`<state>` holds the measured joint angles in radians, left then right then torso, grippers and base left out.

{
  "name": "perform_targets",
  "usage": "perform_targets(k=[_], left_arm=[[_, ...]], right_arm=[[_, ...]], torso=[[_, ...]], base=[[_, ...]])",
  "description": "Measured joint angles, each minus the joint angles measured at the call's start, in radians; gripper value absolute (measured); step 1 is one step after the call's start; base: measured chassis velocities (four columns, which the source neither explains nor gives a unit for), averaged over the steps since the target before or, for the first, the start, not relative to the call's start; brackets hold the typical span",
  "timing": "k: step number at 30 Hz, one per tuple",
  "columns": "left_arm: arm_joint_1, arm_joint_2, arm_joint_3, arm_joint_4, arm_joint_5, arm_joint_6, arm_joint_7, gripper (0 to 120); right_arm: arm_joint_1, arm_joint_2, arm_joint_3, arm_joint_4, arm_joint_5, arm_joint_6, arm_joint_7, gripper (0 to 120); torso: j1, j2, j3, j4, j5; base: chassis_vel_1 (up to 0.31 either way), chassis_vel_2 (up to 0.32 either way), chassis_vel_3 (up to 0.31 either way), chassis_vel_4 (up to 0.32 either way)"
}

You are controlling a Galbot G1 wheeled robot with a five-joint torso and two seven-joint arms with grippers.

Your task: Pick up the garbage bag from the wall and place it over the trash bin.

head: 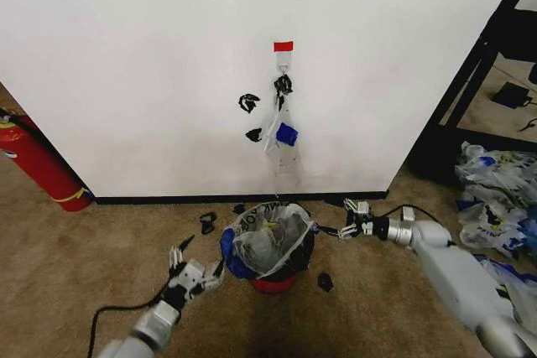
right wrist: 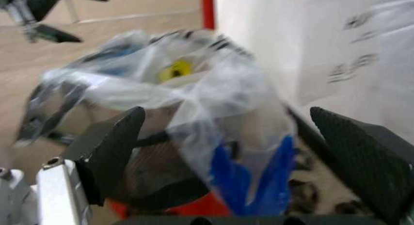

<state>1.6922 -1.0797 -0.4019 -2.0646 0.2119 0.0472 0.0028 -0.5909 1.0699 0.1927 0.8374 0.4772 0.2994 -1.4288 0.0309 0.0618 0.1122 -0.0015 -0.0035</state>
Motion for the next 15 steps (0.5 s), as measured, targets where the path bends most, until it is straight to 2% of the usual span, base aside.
perform_targets(k=[2,5,7,8,10,15], left_arm=[[0.017,-0.013,0.0,0.007,0.032,-0.019,0.001,100],[0.031,-0.028,-0.005,0.01,0.058,-0.037,0.002,100],[0.043,-0.04,-0.006,0.011,0.073,-0.051,0.002,100],[0.043,-0.04,-0.006,0.011,0.073,-0.051,0.002,100],[0.052,-0.05,-0.007,0.009,0.079,-0.056,0.001,100],[0.057,-0.066,-0.008,0.005,0.082,-0.06,0.002,100]], right_arm=[[0.037,0.018,0.008,-0.051,-0.062,-0.019,-0.08,95],[0.067,0.033,0.01,-0.092,-0.108,-0.025,-0.114,95],[0.093,0.047,0.01,-0.125,-0.141,-0.023,-0.12,88],[0.093,0.047,0.01,-0.125,-0.141,-0.023,-0.12,88],[0.122,0.06,0.009,-0.156,-0.17,-0.012,-0.121,77],[0.173,0.077,-0.011,-0.191,-0.222,0.002,-0.119,61]], torso=[[0.0,0.0,0.0,-0.0002,-0.0004],[0.0,0.0,0.0,0.0001,-0.0002],[0.0,0.0,0.0,0.0,-0.0003],[0.0,0.0,0.0,0.0,-0.0003],[0.0,0.0,0.0,0.0002,-0.0002],[0.0,0.0,0.0,0.0,-0.0003]], base=[[0.0,0.0,0.0,0.0],[0.0,0.0,0.0,0.0],[0.0,0.0,0.0,0.0],[0.0,0.0,0.0,0.0],[0.0,0.0,0.0,0.0],[0.0,0.0,0.0,0.0]])
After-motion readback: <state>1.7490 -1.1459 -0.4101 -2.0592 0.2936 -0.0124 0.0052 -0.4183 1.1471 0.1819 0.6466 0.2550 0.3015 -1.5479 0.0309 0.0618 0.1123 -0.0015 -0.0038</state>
